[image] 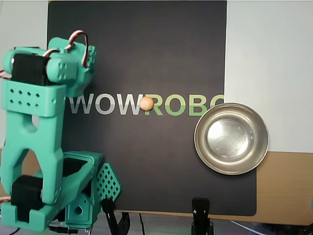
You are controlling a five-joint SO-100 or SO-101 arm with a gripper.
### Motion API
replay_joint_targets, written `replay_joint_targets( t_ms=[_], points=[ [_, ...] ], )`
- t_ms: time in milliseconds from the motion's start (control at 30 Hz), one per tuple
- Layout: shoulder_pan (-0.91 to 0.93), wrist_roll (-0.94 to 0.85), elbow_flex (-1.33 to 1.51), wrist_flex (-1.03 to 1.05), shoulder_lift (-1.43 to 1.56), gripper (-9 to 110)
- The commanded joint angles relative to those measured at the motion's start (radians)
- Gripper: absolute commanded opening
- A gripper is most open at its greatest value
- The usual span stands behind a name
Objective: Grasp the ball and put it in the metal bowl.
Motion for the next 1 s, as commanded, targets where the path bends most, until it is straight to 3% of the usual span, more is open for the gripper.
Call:
replay_joint_targets(
  t_ms=[0,967],
  points=[
    [-0.002,-0.005,-0.074,0.031,-0.031,0],
    [-0.017,-0.005,-0.074,0.031,-0.112,0]
  ],
)
